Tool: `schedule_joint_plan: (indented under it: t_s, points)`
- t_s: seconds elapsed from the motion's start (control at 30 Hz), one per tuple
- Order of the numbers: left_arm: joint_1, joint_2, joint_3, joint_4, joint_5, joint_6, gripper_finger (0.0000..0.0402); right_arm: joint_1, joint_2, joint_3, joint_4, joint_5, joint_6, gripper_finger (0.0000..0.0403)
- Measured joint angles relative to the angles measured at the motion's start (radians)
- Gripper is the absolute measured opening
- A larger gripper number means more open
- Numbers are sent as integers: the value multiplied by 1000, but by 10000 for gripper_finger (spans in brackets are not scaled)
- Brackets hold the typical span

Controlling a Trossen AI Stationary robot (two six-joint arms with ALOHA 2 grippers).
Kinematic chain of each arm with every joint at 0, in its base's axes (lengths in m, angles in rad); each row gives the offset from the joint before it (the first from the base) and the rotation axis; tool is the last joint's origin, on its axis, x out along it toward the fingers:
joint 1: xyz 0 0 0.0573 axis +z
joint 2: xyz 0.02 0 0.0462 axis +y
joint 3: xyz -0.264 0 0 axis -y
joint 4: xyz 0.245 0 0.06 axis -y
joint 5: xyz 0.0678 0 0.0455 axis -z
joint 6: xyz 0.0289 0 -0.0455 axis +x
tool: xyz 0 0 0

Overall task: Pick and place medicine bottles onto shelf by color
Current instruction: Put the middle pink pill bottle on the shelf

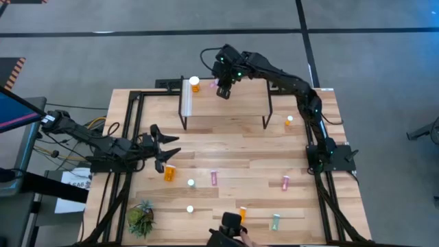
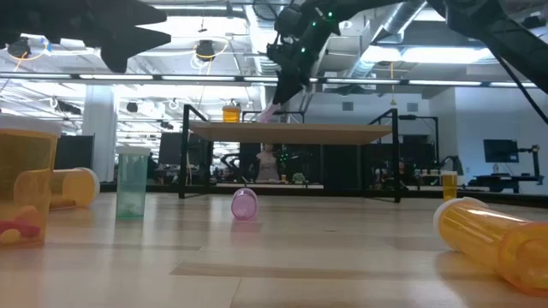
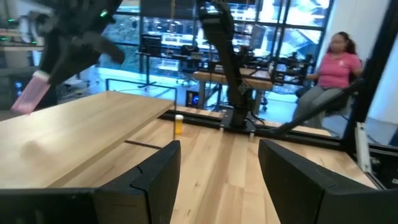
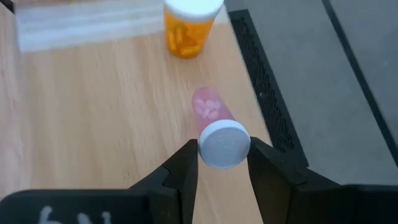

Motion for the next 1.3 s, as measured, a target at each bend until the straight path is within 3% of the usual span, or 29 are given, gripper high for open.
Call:
schedule_joint_plan:
  t_s: [0.27,0.47,0.8,1.0,1.17,1.3]
  points:
    - [41,73,1,34,-140,-30,203,32,-11,49,-136,-23,7,142]
    - [117,223,49,87,-52,-50,203,97,-17,49,-223,-102,28,143]
    - [220,486,114,239,-44,-6,203,249,-28,48,-309,-146,22,140]
    - [226,497,114,261,9,-28,203,321,-54,49,-335,-275,19,140]
    - [215,495,114,295,91,-33,203,358,-66,48,-334,-298,27,140]
    - [193,495,114,294,95,-38,203,385,-65,48,-358,-299,46,142]
